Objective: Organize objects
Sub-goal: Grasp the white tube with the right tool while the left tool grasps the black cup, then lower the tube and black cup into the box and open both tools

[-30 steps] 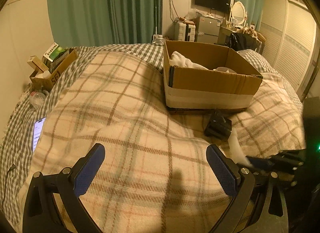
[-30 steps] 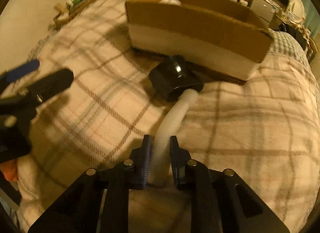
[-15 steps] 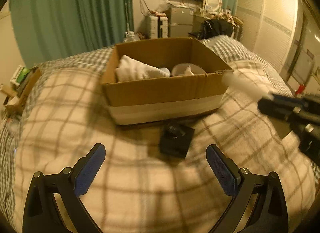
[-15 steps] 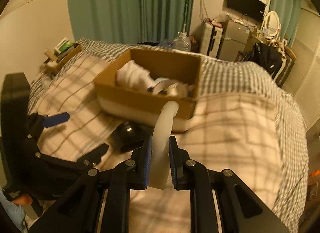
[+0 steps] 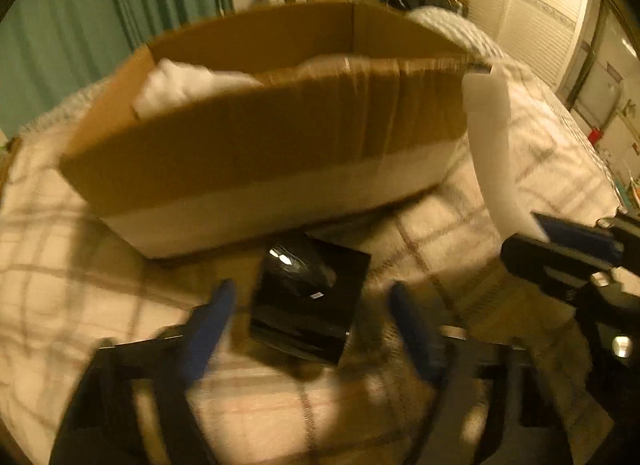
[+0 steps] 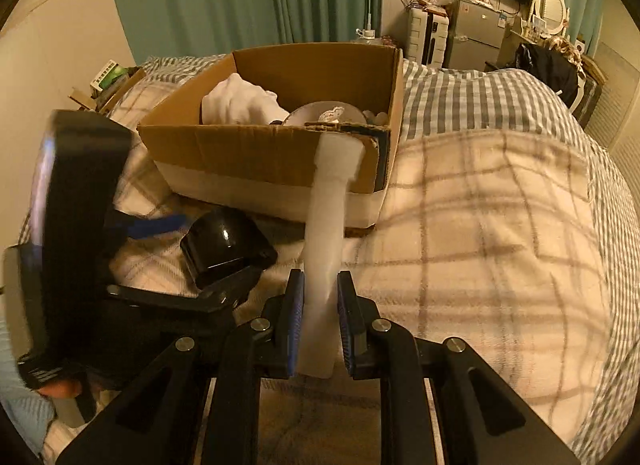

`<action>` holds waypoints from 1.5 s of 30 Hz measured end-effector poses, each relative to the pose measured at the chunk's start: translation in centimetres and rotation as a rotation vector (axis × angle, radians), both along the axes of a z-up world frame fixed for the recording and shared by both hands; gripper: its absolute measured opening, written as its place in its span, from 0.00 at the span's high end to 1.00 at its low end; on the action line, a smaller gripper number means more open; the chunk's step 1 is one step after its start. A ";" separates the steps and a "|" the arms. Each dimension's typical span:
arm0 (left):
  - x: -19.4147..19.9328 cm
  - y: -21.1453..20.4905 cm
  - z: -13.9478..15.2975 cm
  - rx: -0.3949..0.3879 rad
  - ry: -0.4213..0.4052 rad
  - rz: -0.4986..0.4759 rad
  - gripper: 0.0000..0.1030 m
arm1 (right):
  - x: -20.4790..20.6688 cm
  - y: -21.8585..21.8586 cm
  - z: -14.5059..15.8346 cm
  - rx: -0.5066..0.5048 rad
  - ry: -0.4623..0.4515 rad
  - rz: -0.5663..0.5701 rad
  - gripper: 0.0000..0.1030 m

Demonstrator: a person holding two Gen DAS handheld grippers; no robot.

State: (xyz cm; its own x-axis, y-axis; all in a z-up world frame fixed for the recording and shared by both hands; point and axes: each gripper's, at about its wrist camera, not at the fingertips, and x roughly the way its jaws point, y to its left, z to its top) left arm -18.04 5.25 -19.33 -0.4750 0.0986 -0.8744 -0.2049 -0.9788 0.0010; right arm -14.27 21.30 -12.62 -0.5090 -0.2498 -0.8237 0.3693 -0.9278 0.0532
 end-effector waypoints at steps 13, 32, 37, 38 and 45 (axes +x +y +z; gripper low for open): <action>4.3 -1.4 3.4 0.071 0.064 0.003 0.59 | 2.2 -0.1 2.2 -0.005 0.053 -0.010 0.85; 9.0 -5.2 14.6 0.141 0.310 0.063 0.59 | 8.1 -1.5 11.8 0.006 0.252 0.010 0.85; 8.0 -6.2 18.3 0.146 0.378 0.071 0.59 | 7.7 -2.3 14.9 0.019 0.319 0.026 0.85; 7.7 -6.3 18.9 0.145 0.389 0.072 0.59 | 7.4 -2.4 15.5 0.018 0.329 0.031 0.85; 3.6 -7.0 22.3 0.138 0.435 0.082 0.59 | 3.9 -3.8 18.2 0.019 0.378 0.051 0.85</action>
State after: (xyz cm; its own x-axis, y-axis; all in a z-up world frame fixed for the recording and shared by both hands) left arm -14.40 -1.77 3.00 -0.8061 0.1463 -0.5734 -0.1358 -0.9888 -0.0614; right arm -10.38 17.54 5.55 -0.7654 -0.2687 -0.5847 0.4048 -0.9074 -0.1129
